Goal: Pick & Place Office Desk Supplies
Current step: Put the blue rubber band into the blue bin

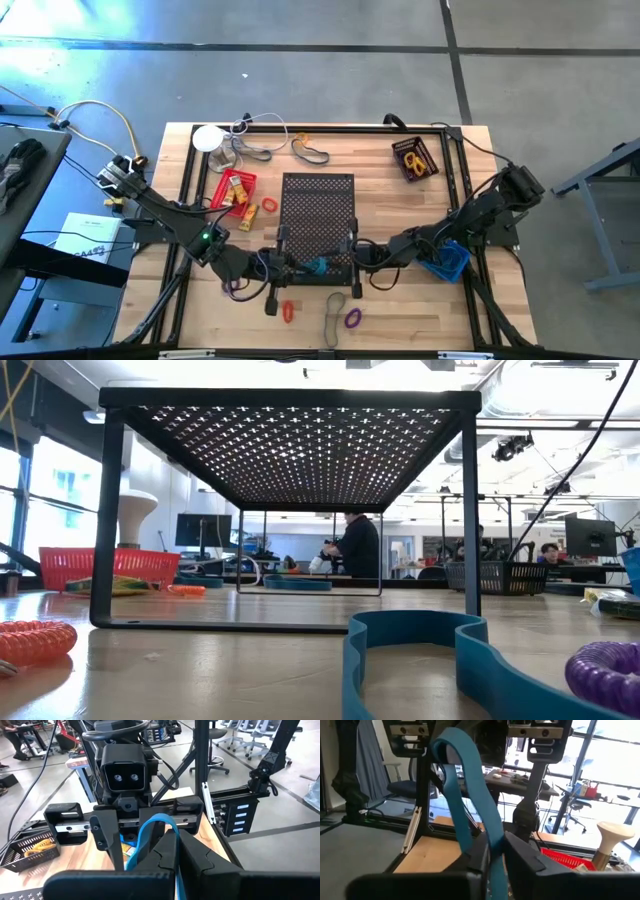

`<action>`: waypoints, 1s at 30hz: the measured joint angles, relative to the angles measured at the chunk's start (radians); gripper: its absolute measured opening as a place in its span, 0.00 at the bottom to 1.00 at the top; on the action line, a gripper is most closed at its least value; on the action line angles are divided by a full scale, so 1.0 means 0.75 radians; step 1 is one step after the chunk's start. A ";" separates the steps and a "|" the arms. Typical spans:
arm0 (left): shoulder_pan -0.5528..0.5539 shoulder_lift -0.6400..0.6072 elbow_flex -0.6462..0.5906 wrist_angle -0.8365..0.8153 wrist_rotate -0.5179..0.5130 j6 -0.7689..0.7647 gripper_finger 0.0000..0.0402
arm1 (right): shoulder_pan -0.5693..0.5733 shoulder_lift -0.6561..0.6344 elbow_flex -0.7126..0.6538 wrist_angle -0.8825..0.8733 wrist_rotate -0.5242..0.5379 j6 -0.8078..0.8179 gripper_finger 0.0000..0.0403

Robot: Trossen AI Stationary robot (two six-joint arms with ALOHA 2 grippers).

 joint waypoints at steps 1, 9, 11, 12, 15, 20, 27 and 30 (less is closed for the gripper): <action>0.000 0.000 0.000 0.000 -0.001 0.000 0.00 | 0.000 0.000 0.000 0.000 0.000 -0.008 0.08; -0.001 0.000 0.000 -0.005 -0.004 0.001 0.00 | 0.000 0.000 0.000 0.000 0.005 -0.036 0.01; -0.001 0.000 0.000 -0.020 -0.004 0.004 0.00 | 0.000 0.000 0.000 0.000 0.004 -0.036 0.01; -0.001 0.000 0.000 -0.026 -0.004 0.022 0.00 | 0.000 0.000 0.000 0.000 0.004 -0.037 0.01; -0.001 0.001 0.000 -0.026 -0.004 0.094 0.01 | 0.000 0.000 0.000 0.000 0.004 -0.040 0.01; -0.001 0.007 0.000 -0.025 -0.004 0.154 0.09 | 0.001 0.000 0.000 -0.018 0.005 -0.042 0.01; -0.012 0.047 0.001 -0.038 -0.006 0.185 0.29 | 0.045 -0.001 0.000 -0.071 0.090 -0.099 0.01; -0.020 0.071 0.001 -0.042 -0.027 0.185 0.35 | 0.099 -0.027 0.000 -0.140 0.257 -0.170 0.01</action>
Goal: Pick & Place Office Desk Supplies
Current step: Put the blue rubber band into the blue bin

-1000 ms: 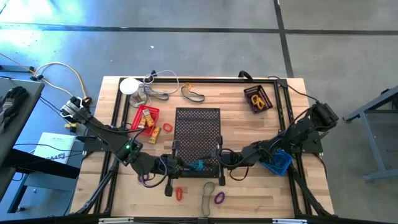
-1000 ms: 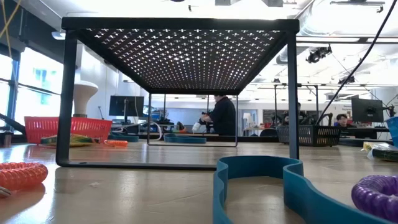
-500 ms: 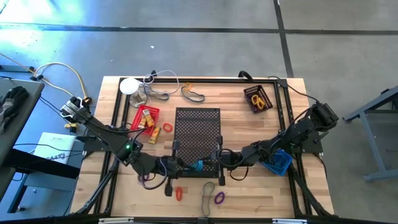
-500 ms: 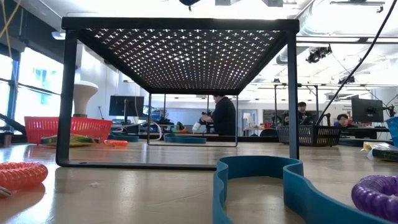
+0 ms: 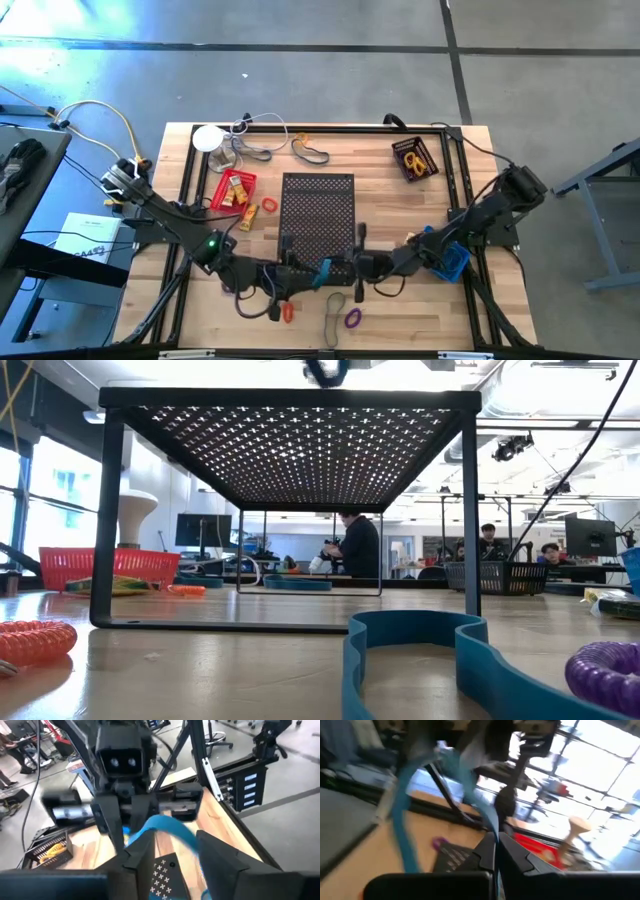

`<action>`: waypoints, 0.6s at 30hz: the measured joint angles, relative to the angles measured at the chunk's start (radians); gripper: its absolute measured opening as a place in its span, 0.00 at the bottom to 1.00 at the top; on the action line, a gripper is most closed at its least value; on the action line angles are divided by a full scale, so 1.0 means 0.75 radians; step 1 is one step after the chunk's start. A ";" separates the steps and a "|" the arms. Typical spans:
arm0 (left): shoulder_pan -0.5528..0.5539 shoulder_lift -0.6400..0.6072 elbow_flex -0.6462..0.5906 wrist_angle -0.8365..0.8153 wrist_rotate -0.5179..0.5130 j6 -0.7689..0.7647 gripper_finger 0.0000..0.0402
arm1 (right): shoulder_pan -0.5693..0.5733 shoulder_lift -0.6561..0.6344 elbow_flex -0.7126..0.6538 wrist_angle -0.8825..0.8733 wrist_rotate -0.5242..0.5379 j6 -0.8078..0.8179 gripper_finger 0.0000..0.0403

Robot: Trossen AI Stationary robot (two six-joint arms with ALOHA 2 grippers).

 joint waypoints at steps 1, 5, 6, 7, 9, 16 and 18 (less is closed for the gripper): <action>-0.007 0.005 0.000 -0.007 -0.022 -0.007 0.37 | 0.018 -0.017 0.000 -0.031 0.057 -0.012 0.01; -0.031 0.013 -0.001 -0.003 -0.140 -0.033 0.39 | 0.110 -0.112 0.001 -0.195 0.288 -0.012 0.01; -0.039 0.013 -0.001 -0.001 -0.170 -0.030 0.40 | 0.135 -0.137 0.001 -0.241 0.329 -0.002 0.01; -0.048 0.011 0.000 -0.002 -0.210 -0.026 0.40 | 0.159 -0.161 0.001 -0.289 0.367 0.020 0.01; -0.068 0.011 0.000 -0.003 -0.295 -0.026 0.40 | 0.218 -0.215 0.001 -0.408 0.457 0.079 0.01; -0.136 0.009 0.000 -0.088 -0.502 -0.097 0.40 | 0.458 -0.456 0.001 -0.792 0.842 0.343 0.01; -0.143 0.009 0.000 -0.141 -0.503 -0.133 0.40 | 0.517 -0.518 0.001 -0.906 0.932 0.426 0.01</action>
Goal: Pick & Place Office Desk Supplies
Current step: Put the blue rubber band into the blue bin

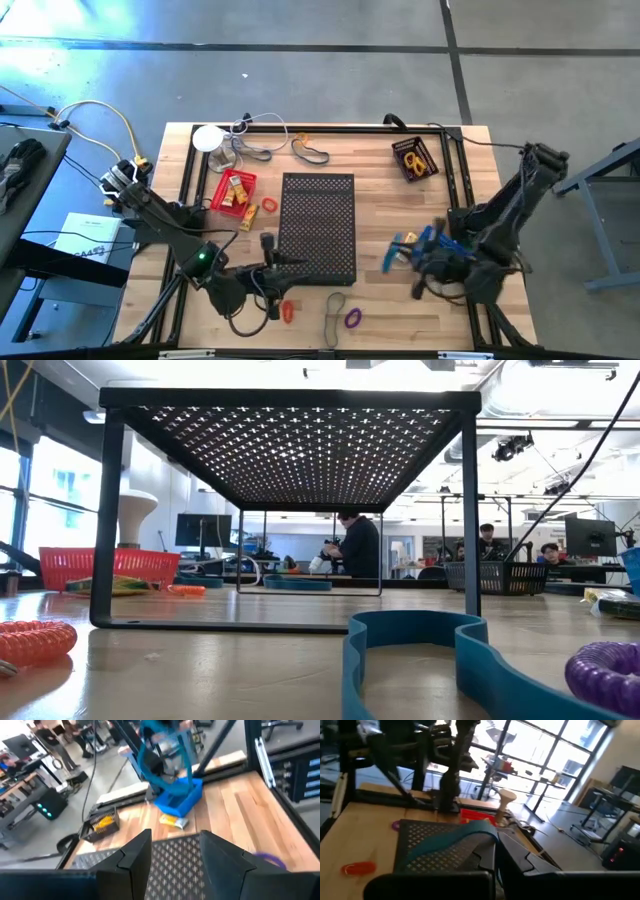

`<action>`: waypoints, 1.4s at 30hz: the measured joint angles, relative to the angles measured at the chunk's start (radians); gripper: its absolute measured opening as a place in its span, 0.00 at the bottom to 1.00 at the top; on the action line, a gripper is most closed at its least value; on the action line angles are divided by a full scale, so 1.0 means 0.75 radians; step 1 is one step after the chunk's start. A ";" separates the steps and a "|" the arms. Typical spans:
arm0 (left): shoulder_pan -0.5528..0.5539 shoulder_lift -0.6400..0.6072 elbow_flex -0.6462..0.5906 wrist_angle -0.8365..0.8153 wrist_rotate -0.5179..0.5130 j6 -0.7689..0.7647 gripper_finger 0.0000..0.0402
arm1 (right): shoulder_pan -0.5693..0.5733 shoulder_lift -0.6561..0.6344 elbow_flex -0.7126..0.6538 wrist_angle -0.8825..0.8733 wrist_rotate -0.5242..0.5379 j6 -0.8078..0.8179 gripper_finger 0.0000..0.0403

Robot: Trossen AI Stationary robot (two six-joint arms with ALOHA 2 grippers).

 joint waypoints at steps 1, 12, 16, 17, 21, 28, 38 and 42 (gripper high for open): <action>-0.003 0.000 0.000 -0.034 0.006 -0.024 0.40 | 0.026 -0.027 0.000 -0.068 0.038 0.053 0.01; 0.019 -0.004 0.000 -0.272 0.326 -0.189 0.40 | -0.086 -0.163 0.000 -0.779 -0.443 0.858 0.01; 0.019 -0.004 0.000 -0.337 0.327 -0.215 0.40 | -0.181 -0.163 0.011 -1.064 -0.715 1.158 0.01; 0.019 -0.004 0.000 -0.355 0.328 -0.228 0.40 | -0.193 -0.163 0.022 -1.139 -0.745 1.226 0.01; 0.019 -0.005 0.000 -0.421 0.328 -0.263 0.40 | -0.196 -0.163 0.095 -1.395 -0.807 1.403 0.01; 0.019 -0.005 0.000 -0.504 0.328 -0.305 0.40 | -0.157 -0.163 0.215 -1.894 -1.068 1.864 0.01; 0.024 -0.005 0.000 -0.511 0.330 -0.314 0.40 | -0.150 -0.045 0.174 -2.046 -1.319 2.110 0.01; 0.024 -0.005 0.000 -0.526 0.330 -0.335 0.40 | -0.150 0.051 0.112 -2.047 -1.448 2.115 0.01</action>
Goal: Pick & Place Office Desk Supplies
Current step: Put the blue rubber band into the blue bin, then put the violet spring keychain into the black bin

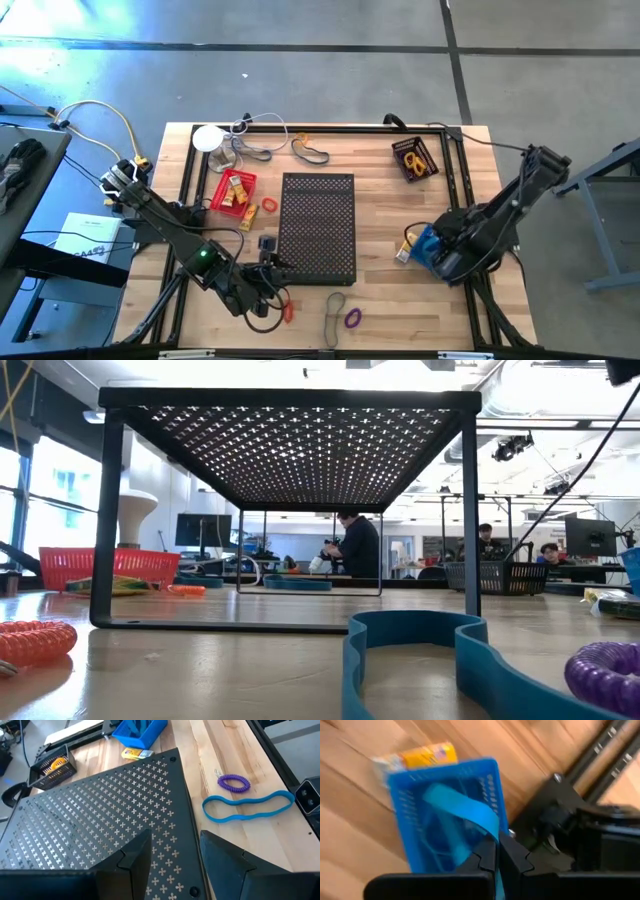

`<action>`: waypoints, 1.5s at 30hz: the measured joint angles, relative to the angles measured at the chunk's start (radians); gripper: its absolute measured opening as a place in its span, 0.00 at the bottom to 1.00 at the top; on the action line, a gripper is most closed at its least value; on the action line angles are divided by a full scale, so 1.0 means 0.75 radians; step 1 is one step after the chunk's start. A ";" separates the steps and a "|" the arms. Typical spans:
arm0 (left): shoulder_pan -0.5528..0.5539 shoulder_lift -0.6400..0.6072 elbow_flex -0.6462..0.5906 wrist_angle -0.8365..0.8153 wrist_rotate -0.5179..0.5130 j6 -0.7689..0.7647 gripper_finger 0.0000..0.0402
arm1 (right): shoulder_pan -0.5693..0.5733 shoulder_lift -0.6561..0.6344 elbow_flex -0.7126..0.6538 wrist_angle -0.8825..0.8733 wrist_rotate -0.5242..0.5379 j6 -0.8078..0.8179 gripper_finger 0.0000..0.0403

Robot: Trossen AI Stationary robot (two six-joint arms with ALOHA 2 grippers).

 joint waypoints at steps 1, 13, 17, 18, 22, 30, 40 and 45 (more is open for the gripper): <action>0.000 0.000 0.000 -0.005 0.002 -0.010 0.40 | 0.000 0.024 -0.016 0.002 -0.026 0.000 0.01; 0.000 0.000 0.000 -0.013 0.080 -0.047 0.40 | -0.013 0.160 -0.041 0.167 -0.146 0.000 0.01; -0.009 0.000 0.000 -0.038 0.091 -0.102 0.40 | -0.015 0.161 -0.087 0.231 -0.154 -0.001 0.01; -0.013 0.000 0.000 -0.045 0.092 -0.112 0.40 | -0.020 0.161 -0.113 0.247 -0.158 -0.001 0.01; -0.036 0.000 0.000 -0.052 0.096 -0.118 0.40 | -0.050 0.161 -0.222 0.366 -0.199 -0.047 0.01; -0.056 0.000 0.000 -0.051 0.095 -0.118 0.40 | -0.132 0.158 -0.301 0.518 -0.201 -0.119 0.07; -0.055 0.000 0.000 -0.055 0.094 -0.117 0.40 | -0.178 0.146 -0.301 0.322 -0.209 -0.134 0.44; -0.055 0.000 0.000 -0.060 0.127 -0.117 0.40 | -0.178 0.143 -0.262 0.184 -0.243 -0.134 0.55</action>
